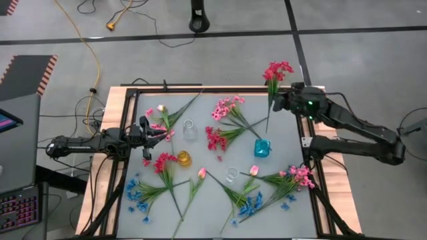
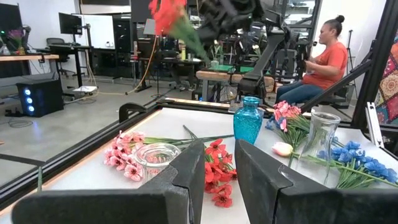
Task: Sort flowers into vase by color
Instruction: Put the top right red flowers into the blue vase
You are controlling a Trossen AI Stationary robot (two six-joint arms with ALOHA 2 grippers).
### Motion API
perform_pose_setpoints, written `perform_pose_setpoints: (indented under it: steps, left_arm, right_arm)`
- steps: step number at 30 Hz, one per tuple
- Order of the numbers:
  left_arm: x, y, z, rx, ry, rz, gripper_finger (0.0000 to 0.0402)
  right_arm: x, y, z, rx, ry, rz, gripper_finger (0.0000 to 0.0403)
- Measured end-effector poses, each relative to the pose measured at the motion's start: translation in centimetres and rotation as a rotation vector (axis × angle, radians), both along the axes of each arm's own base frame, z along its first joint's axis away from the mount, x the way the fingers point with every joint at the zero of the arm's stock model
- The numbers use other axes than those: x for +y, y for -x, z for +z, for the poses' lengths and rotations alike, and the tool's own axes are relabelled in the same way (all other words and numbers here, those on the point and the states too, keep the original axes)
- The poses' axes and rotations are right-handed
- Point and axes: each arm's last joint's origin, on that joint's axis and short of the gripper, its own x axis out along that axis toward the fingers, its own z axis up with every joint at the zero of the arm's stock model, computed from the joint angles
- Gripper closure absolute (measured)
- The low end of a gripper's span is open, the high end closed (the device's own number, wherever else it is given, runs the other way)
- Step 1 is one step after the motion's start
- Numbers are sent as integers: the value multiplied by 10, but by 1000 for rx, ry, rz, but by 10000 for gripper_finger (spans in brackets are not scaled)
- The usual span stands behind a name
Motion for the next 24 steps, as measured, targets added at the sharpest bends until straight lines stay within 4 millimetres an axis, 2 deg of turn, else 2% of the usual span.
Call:
perform_pose_setpoints:
  steps: [6, 11, 17, 24]
  left_arm:
    - [0, 0, 0, 0, 0, 0, 325]
    - [0, 0, 0, 0, 0, 0, 325]
    - [0, 0, 0, 0, 0, 0, 325]
    - [0, 0, 0, 0, 0, 0, 325]
  right_arm:
    - [24, 8, 17, -97, 124, 146, 367]
    - [41, 6, 20, -90, 193, 260, 366]
    - [60, -3, 1, -47, 259, 268, 366]
    - [80, -4, -19, 4, 296, 217, 365]
